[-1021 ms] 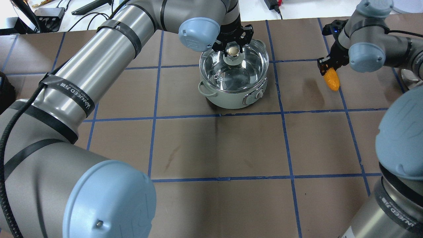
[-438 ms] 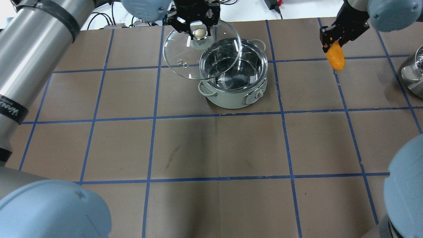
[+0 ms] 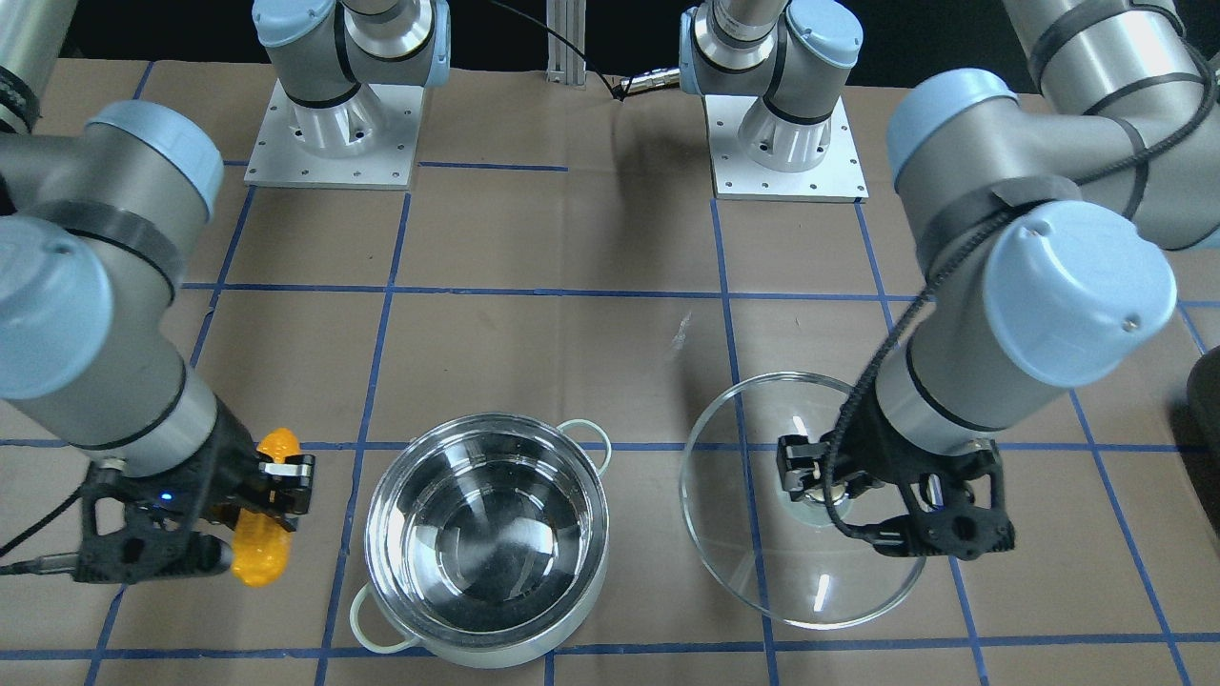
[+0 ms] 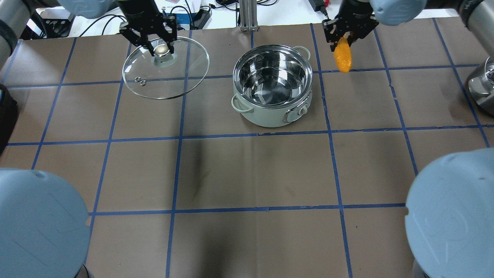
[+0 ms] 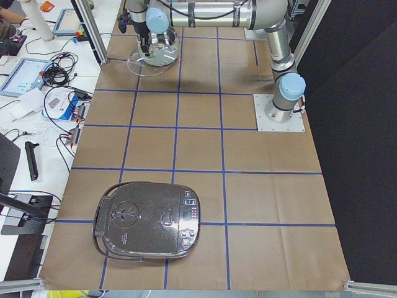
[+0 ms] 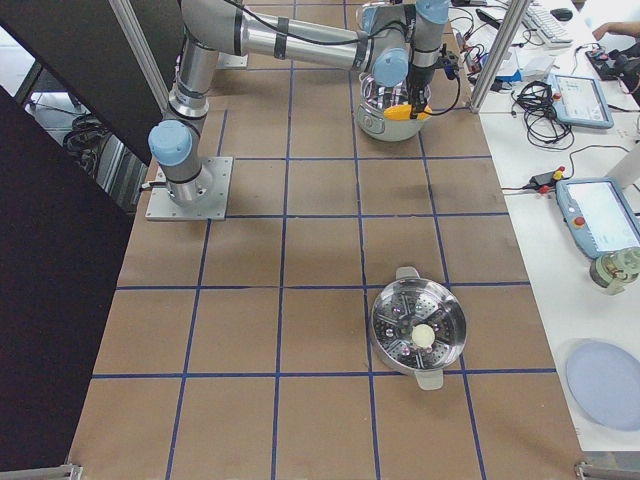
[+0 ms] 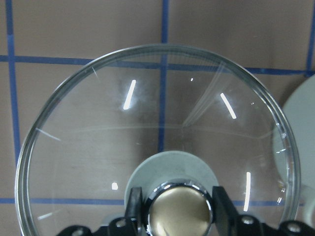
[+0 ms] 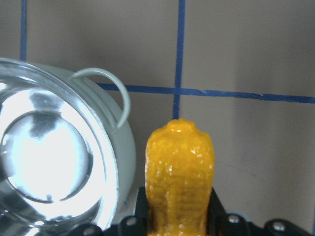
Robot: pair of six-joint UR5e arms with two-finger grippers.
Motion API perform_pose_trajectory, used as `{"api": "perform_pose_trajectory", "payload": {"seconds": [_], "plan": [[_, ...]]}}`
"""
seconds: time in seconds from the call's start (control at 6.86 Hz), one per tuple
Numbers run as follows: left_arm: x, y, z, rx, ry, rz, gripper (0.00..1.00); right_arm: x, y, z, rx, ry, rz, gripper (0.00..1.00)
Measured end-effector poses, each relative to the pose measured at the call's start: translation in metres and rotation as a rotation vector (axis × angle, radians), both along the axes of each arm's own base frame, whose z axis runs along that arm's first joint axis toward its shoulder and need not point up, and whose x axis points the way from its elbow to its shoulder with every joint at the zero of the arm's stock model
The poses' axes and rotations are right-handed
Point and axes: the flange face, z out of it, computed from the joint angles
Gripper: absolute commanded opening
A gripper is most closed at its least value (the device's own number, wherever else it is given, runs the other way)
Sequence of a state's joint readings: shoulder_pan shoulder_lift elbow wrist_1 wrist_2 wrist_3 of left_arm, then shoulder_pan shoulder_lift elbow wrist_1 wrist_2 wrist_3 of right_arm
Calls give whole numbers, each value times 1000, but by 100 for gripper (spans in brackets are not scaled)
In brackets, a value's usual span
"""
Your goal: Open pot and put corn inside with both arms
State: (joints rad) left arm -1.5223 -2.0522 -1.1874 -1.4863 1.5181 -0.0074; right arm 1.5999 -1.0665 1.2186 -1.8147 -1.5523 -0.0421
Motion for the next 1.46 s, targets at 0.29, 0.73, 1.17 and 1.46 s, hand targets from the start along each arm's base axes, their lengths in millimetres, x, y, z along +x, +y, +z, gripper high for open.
{"api": "perform_pose_trajectory", "payload": {"seconds": [0.29,0.73,1.17,1.46], "plan": [[64,-5,-67,-60,-10,-30,22,95,-4,-24,-21,-24,-18,23],[94,14,-139,-110,-21,-24,100,143,0,-76,16,-20,25,23],[95,13,-135,-120,-32,-20,100,144,6,-113,68,-11,20,29],[74,28,-82,-109,-35,-38,100,144,2,-129,61,-10,8,100]]}}
